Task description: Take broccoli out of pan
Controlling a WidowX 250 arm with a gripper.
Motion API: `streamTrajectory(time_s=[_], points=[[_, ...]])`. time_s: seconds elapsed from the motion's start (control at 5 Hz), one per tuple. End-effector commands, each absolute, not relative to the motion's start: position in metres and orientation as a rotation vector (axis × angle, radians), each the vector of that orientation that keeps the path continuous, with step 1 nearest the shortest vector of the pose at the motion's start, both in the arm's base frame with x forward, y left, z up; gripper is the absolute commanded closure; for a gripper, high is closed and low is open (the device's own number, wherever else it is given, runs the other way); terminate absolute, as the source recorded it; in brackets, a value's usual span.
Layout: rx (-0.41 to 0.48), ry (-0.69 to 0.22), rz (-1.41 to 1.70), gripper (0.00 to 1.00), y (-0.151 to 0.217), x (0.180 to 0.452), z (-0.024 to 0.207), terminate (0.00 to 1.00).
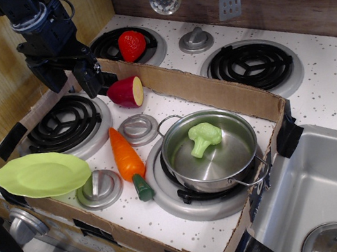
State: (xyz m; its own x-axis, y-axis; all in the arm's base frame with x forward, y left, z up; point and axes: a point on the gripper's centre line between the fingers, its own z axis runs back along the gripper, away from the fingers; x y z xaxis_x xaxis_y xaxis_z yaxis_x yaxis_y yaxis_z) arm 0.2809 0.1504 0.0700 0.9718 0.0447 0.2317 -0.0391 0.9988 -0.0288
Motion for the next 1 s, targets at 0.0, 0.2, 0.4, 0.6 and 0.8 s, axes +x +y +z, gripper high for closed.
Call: streamTrajectory(time_s=[0.0,0.2,0.4,0.6,0.8], points=[[-0.024,-0.234,0.042,0.00,0.150,0.281,0.070,0.00],[0.048,-0.244,0.044,0.00,0.137,0.274,0.092,0.00],[0.075,-0.241,0.099,0.00,0.112,0.268,0.112,0.00],[0.083,-0.218,0.156,0.00,0.074,0.262,0.121,0.00],[0.030,-0.150,0.246,0.00,0.035,0.262,0.114,0.00]])
